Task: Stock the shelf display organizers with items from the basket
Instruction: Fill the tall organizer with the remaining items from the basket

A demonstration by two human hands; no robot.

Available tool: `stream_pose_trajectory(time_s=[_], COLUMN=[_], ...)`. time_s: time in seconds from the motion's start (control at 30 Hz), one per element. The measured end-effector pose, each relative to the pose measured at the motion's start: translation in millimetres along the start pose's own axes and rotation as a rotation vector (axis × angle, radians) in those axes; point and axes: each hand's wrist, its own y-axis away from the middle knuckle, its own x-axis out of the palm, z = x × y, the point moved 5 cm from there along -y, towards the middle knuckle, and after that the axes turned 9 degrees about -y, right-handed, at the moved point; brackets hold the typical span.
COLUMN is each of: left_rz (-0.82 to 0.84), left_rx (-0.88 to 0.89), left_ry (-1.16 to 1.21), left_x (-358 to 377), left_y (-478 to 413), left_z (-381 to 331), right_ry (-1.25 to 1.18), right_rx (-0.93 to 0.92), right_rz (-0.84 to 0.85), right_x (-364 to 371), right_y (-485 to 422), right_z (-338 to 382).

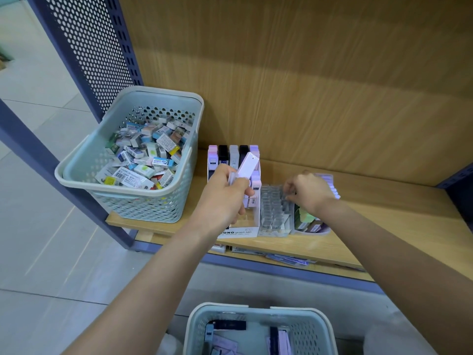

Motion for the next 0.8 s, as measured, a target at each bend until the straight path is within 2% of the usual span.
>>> stream_pose_trajectory(time_s=[0.2, 0.3, 0.37, 0.43, 0.53, 0.63, 0.73, 0.8], left_rz=[0.006, 0.021, 0.048, 0.076, 0.098, 0.124, 0.160, 0.134], left_rx=[0.021, 0.074, 0.123, 0.168, 0.186, 0.188, 0.173, 0.117], left_ry=[-0.033, -0.002, -0.002, -0.041, -0.083, -0.105, -0.122, -0.118], left_x=[0, 5, 9, 13, 17, 22, 28, 30], left_y=[-2, 0, 2, 3, 5, 8, 13, 15], left_z=[-1, -5, -6, -6, -3, -1, 0, 1], right_ry=[0.189, 0.318, 0.318, 0.089, -0.586, -1.063, -1.145, -1.150], right_rx=[-0.028, -0.080, -0.082, -0.067, -0.022, -0.065, -0.111, -0.111], right_rz=[-0.037, -0.034, -0.045, -0.123, -0.228, -0.148, -0.032, -0.119], right_x=[10, 13, 10, -1, -31, -57, -67, -73], right_y=[-6, -3, 2, 10, 34, 67, 89, 99], right_z=[2, 7, 11, 15, 32, 61, 73, 68])
